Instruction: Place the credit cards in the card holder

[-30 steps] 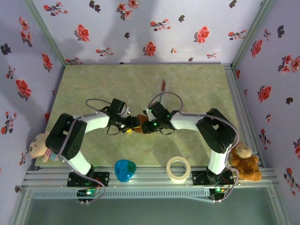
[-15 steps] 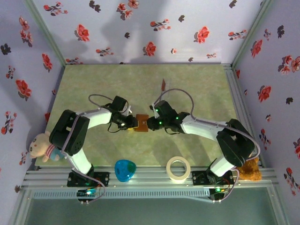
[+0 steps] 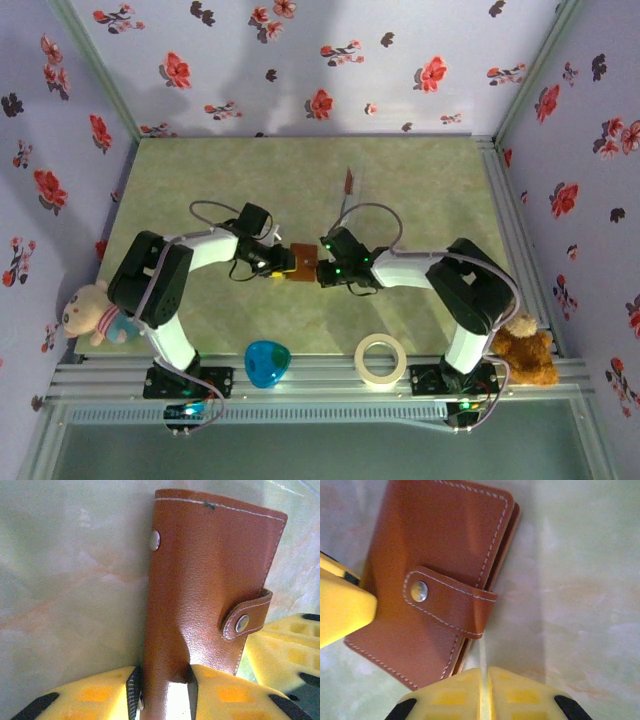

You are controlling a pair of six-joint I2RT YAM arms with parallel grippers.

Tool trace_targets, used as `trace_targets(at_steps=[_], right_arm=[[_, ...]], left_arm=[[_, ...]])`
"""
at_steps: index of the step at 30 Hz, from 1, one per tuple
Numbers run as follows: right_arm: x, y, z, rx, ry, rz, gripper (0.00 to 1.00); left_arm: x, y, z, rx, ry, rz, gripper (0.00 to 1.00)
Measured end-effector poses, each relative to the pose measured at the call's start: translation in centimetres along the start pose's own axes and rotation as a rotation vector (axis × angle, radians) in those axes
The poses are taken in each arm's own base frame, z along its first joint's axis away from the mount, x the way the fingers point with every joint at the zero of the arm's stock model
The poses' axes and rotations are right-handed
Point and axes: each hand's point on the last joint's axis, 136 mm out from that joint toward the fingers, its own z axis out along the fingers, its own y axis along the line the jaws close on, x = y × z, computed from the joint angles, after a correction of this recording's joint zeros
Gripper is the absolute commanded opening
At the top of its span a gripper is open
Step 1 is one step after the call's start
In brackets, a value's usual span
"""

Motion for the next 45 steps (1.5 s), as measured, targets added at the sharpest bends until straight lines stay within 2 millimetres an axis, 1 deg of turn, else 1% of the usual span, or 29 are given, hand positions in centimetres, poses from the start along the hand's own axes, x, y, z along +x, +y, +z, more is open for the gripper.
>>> trace_targets(at_steps=[2, 5, 11, 13, 15, 19, 21, 24, 26, 29, 33, 35, 38, 41, 43, 45], right_arm=[[-0.3, 0.3, 0.1, -0.01, -0.013, 0.009, 0.09], [-0.5, 0.8, 0.6, -0.015, -0.026, 0.01, 0.09], [-0.6, 1.1, 0.8, 0.017, -0.023, -0.001, 0.08], [-0.5, 1.1, 0.8, 0.025, -0.028, -0.007, 0.08], [-0.5, 1.2, 0.8, 0.029, -0.032, -0.011, 0.09], [-0.6, 1.4, 0.7, 0.038, -0.044, -0.038, 0.21], [-0.5, 1.8, 0.4, 0.042, -0.051, -0.072, 0.22], [-0.5, 2.4, -1.1, 0.044, -0.078, -0.128, 0.27], [-1.0, 2.9, -2.4, 0.04, -0.11, -0.168, 0.34], [-1.8, 3.5, -3.5, 0.032, -0.143, -0.22, 0.44], [-1.6, 3.6, -3.5, 0.037, -0.132, -0.251, 0.51], [-1.7, 4.2, -3.2, 0.039, -0.132, -0.263, 0.57], [-1.5, 4.9, -2.5, 0.07, -0.139, -0.288, 0.56], [-1.0, 4.7, -1.8, 0.119, -0.134, -0.31, 0.53], [-0.7, 4.6, -1.2, 0.153, -0.129, -0.322, 0.48], [-0.7, 4.7, -0.9, 0.171, -0.132, -0.331, 0.37]], left_arm=[[0.0, 0.0, 0.0, 0.006, 0.003, -0.002, 0.32], [0.0, 0.0, 0.1, 0.015, 0.001, -0.002, 0.27], [0.0, 0.2, -0.1, 0.027, -0.009, -0.01, 0.1], [0.0, 0.2, -0.3, 0.034, -0.024, 0.001, 0.0], [0.1, 0.1, -0.6, 0.037, -0.034, 0.007, 0.0], [0.5, -0.5, -1.7, 0.053, -0.06, 0.024, 0.0], [0.7, -1.0, -2.5, 0.064, -0.071, 0.035, 0.0], [1.3, -2.2, -3.3, 0.09, -0.069, 0.058, 0.0], [1.8, -2.7, -3.6, 0.103, -0.055, 0.063, 0.0], [2.5, -3.0, -4.0, 0.111, -0.035, 0.06, 0.0], [3.2, -3.5, -4.8, 0.12, -0.03, 0.063, 0.0], [3.5, -3.9, -5.3, 0.127, -0.033, 0.07, 0.0], [3.8, -3.9, -5.5, 0.126, -0.031, 0.053, 0.0], [4.5, -3.2, -5.2, 0.116, -0.016, 0.029, 0.0], [4.9, -2.9, -5.0, 0.111, -0.005, 0.013, 0.0], [5.0, -2.8, -5.0, 0.107, -0.006, 0.007, 0.0]])
